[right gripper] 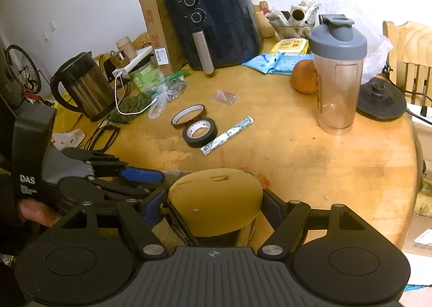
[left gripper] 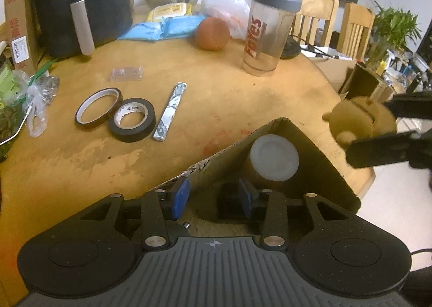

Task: Organize rigid objects
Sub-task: 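Carry the yellow sponge and black cup over and into the box, then open both tools to release the sponge and cup in the box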

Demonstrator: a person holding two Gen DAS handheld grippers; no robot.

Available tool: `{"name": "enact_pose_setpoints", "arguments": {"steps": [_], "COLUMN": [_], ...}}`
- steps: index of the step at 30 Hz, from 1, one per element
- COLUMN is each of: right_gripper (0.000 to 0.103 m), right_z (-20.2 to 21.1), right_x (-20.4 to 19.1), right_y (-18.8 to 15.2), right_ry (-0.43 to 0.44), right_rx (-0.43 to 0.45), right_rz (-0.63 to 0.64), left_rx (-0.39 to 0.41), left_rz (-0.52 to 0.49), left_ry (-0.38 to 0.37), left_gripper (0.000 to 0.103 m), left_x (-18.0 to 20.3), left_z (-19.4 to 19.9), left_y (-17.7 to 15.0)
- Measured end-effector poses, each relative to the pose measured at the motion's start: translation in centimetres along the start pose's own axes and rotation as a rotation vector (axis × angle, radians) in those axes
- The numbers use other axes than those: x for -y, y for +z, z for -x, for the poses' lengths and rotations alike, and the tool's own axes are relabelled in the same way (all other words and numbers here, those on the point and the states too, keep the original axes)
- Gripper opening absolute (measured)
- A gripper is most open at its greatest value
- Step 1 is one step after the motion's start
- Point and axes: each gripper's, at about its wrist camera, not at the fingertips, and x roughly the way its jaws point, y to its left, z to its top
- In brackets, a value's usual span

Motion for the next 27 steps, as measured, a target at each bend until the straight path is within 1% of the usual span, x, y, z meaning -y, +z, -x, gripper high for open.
{"name": "enact_pose_setpoints", "arguments": {"steps": [2, 3, 4, 8, 11, 16, 22, 24, 25, 26, 27], "right_gripper": [0.077, 0.077, 0.077, 0.077, 0.077, 0.077, 0.078, 0.079, 0.083, 0.092, 0.096], "right_z": [-0.1, -0.1, -0.2, -0.7, -1.2, -1.7, -2.2, -2.7, -3.1, -3.3, -3.4], "right_x": [-0.2, -0.3, -0.5, -1.4, -2.1, -3.4, -5.0, -5.6, -5.9, -6.2, -6.5], "right_y": [-0.3, -0.5, -0.6, -1.1, -1.3, -1.2, -0.7, -0.5, -0.5, -0.6, -0.6], "right_ry": [0.002, 0.004, 0.007, 0.026, 0.043, 0.070, 0.102, 0.108, 0.102, 0.091, 0.087], "right_rx": [-0.004, -0.007, -0.011, -0.030, -0.043, -0.050, -0.050, -0.076, -0.091, -0.095, -0.093], "right_rz": [-0.003, -0.002, -0.001, 0.007, 0.017, 0.043, 0.084, 0.099, 0.109, 0.123, 0.133], "left_rx": [0.007, 0.015, 0.024, 0.044, 0.044, 0.042, 0.038, 0.038, 0.037, 0.038, 0.037], "left_rz": [0.014, 0.025, 0.036, 0.086, 0.129, 0.191, 0.244, 0.259, 0.266, 0.274, 0.280], "left_ry": [0.004, 0.006, 0.011, 0.035, 0.056, 0.086, 0.115, 0.126, 0.131, 0.136, 0.138], "left_gripper": [0.046, 0.053, 0.055, 0.055, 0.055, 0.055, 0.055, 0.055, 0.055, 0.055, 0.055], "left_x": [-0.3, -0.6, -0.8, -2.0, -2.9, -4.1, -5.0, -5.2, -5.3, -5.4, -5.5], "left_z": [0.8, 1.3, 1.8, 3.7, 4.6, 5.6, 6.5, 6.8, 7.0, 7.2, 7.3], "left_y": [-0.1, -0.1, -0.2, -0.7, -1.2, -2.2, -3.6, -4.0, -4.2, -4.4, -4.5]}}
